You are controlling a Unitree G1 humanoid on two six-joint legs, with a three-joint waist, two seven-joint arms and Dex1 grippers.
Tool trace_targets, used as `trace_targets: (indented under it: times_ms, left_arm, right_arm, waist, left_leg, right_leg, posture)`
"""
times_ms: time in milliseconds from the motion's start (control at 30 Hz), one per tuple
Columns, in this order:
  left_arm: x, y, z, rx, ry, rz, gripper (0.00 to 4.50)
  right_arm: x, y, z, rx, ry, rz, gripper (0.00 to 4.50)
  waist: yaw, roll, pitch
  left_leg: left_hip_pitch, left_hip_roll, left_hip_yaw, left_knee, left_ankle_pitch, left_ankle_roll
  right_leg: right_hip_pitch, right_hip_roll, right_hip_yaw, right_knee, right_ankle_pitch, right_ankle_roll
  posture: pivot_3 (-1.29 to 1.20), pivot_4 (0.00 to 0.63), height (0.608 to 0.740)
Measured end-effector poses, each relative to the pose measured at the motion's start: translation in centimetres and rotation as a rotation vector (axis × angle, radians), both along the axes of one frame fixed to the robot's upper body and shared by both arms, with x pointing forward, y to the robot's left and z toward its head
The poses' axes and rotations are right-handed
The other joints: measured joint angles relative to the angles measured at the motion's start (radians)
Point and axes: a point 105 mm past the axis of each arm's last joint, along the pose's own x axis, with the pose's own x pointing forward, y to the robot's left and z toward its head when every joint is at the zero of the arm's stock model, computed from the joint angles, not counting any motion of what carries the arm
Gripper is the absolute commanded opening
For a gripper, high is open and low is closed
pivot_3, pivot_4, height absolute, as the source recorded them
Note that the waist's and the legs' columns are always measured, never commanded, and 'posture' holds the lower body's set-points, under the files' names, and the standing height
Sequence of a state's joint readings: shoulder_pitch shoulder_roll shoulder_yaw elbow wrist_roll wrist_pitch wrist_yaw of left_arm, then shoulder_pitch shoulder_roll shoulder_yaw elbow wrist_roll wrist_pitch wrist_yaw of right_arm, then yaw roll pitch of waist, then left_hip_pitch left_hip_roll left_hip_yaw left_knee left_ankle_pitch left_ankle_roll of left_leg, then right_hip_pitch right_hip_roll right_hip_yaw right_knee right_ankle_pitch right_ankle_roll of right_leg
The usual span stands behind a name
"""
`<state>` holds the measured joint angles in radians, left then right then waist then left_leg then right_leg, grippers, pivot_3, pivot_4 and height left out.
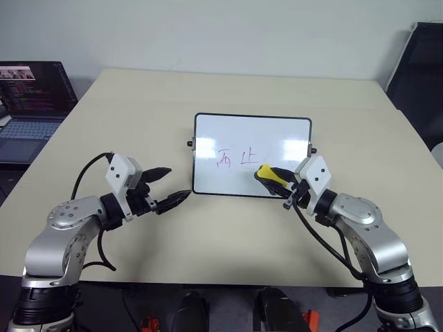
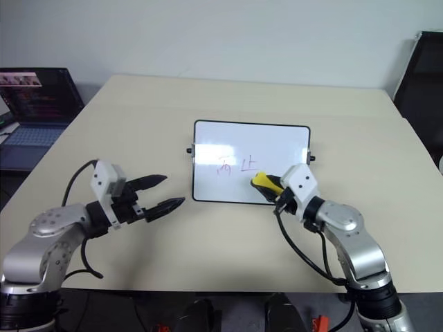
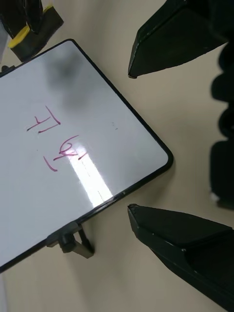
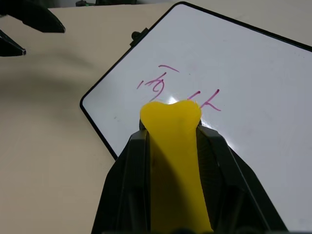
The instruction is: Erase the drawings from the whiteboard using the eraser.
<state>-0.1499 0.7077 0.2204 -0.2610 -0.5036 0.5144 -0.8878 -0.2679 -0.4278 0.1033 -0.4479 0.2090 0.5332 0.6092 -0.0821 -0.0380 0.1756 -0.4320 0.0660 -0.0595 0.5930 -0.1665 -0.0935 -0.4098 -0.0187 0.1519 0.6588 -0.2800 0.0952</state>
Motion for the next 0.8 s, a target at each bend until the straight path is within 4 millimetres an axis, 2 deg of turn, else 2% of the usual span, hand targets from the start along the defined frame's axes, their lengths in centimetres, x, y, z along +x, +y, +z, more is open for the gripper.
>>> trace_targets:
  times_ms: [233,800]
  left_arm:
    - [-0.22,-0.15,-0.34,0.043,0.020,-0.035,4.50]
    - [0.22,-0.41,0.01,0.050,0.010,-0.049,4.50]
  right_arm:
    - [-0.26,0.06,-0.94,-0.065,0.057,0.007,0.98]
    - [-0.13,0.38,-0.60,-0.095,0.055,0.014,0.98]
  waist:
    - [0.000,0.000,0.000]
    - [0.000,0.000,0.000]
  left_leg:
    - [0.000,0.000,0.000,0.000,0.000,0.000]
    - [0.000,0.000,0.000,0.001,0.000,0.000]
  right_leg:
    - [0.000,0.000,0.000,0.000,0.000,0.000]
    - [0.000,0.000,0.000,0.000,0.000,0.000]
  posture:
    - [0.00,0.150,0.740]
    - [0.00,0.150,0.740]
